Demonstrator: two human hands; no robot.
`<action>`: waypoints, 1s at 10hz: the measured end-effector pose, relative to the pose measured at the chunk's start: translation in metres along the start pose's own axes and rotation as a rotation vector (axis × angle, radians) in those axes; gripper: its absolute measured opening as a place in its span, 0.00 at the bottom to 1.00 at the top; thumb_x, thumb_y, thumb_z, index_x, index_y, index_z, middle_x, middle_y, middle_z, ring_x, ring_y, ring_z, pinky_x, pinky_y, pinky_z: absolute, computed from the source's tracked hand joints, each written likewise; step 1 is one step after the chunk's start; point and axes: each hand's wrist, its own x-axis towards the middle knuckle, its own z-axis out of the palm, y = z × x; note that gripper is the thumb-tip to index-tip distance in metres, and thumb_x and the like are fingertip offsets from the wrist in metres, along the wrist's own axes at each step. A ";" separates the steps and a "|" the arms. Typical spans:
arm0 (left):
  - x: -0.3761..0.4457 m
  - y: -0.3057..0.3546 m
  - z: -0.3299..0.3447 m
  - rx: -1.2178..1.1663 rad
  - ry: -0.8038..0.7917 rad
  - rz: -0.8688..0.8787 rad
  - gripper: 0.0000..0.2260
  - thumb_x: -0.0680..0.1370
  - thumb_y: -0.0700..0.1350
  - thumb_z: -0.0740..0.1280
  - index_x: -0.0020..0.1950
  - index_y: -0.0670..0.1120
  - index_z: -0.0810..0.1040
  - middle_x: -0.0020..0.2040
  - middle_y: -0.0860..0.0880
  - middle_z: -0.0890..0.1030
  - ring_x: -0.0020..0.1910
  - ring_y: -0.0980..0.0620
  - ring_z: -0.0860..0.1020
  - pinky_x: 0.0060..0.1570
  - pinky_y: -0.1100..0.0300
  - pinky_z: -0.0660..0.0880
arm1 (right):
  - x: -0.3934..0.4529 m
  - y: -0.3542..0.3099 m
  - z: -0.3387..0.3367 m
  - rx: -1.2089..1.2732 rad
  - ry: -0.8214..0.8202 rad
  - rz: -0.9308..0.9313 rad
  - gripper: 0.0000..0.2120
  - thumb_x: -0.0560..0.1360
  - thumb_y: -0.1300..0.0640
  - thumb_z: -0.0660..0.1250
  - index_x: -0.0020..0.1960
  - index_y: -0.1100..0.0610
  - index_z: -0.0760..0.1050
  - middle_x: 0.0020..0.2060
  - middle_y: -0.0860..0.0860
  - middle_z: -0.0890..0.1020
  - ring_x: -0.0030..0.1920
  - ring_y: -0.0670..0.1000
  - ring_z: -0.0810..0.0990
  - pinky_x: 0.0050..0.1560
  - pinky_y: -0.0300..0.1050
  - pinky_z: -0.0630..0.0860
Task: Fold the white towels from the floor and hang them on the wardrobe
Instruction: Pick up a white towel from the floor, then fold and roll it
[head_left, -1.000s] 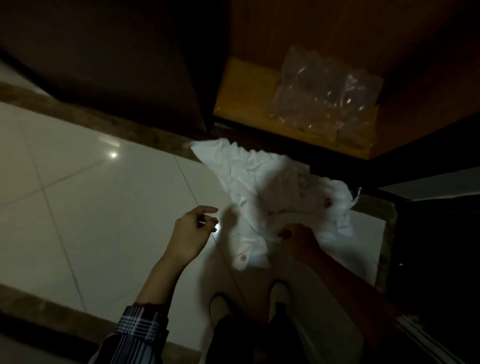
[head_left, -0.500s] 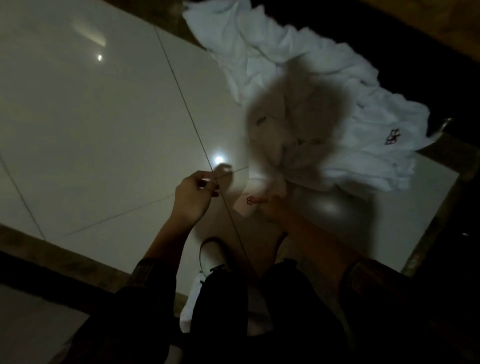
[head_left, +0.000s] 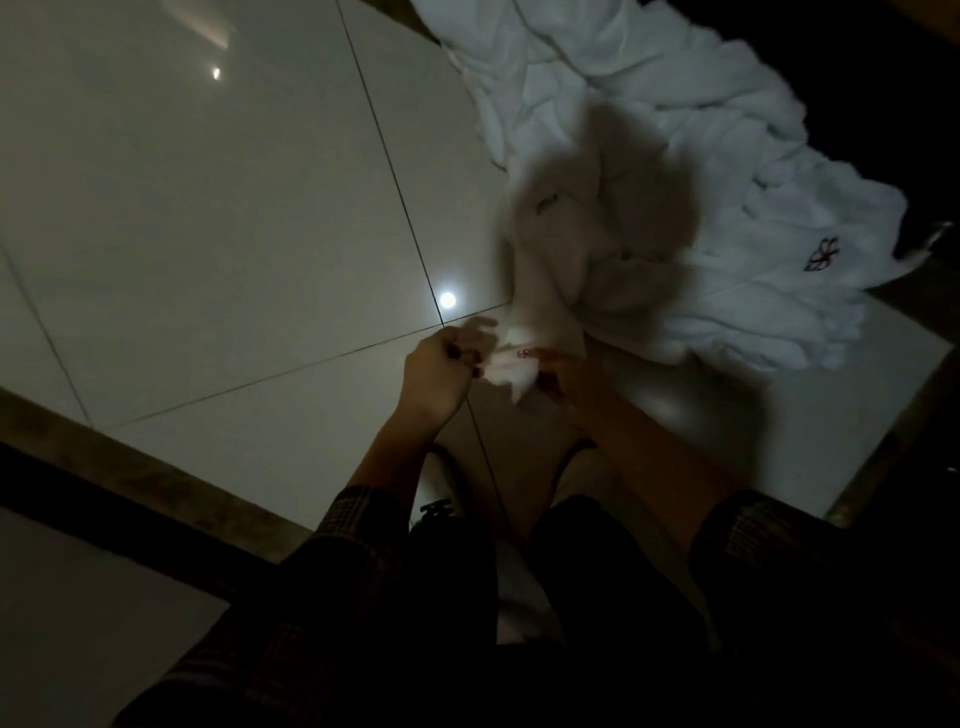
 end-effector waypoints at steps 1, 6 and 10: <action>-0.032 0.024 -0.008 0.075 -0.031 0.040 0.13 0.75 0.34 0.65 0.57 0.43 0.79 0.53 0.46 0.81 0.52 0.48 0.80 0.52 0.65 0.73 | -0.090 -0.046 -0.005 0.142 -0.014 -0.057 0.17 0.78 0.65 0.63 0.66 0.65 0.72 0.56 0.55 0.76 0.52 0.52 0.78 0.37 0.31 0.78; -0.281 0.305 -0.141 -0.064 0.147 0.731 0.22 0.69 0.48 0.73 0.62 0.52 0.76 0.54 0.58 0.77 0.50 0.68 0.74 0.47 0.73 0.70 | -0.485 -0.268 -0.054 0.263 -0.376 -0.502 0.14 0.76 0.60 0.64 0.59 0.64 0.76 0.49 0.54 0.81 0.45 0.48 0.82 0.48 0.41 0.78; -0.403 0.397 -0.228 -0.023 0.382 0.788 0.10 0.75 0.46 0.69 0.35 0.52 0.74 0.31 0.51 0.77 0.34 0.50 0.76 0.37 0.47 0.74 | -0.655 -0.349 -0.047 0.197 -0.505 -0.706 0.12 0.80 0.61 0.59 0.60 0.59 0.77 0.55 0.55 0.81 0.57 0.51 0.80 0.60 0.45 0.76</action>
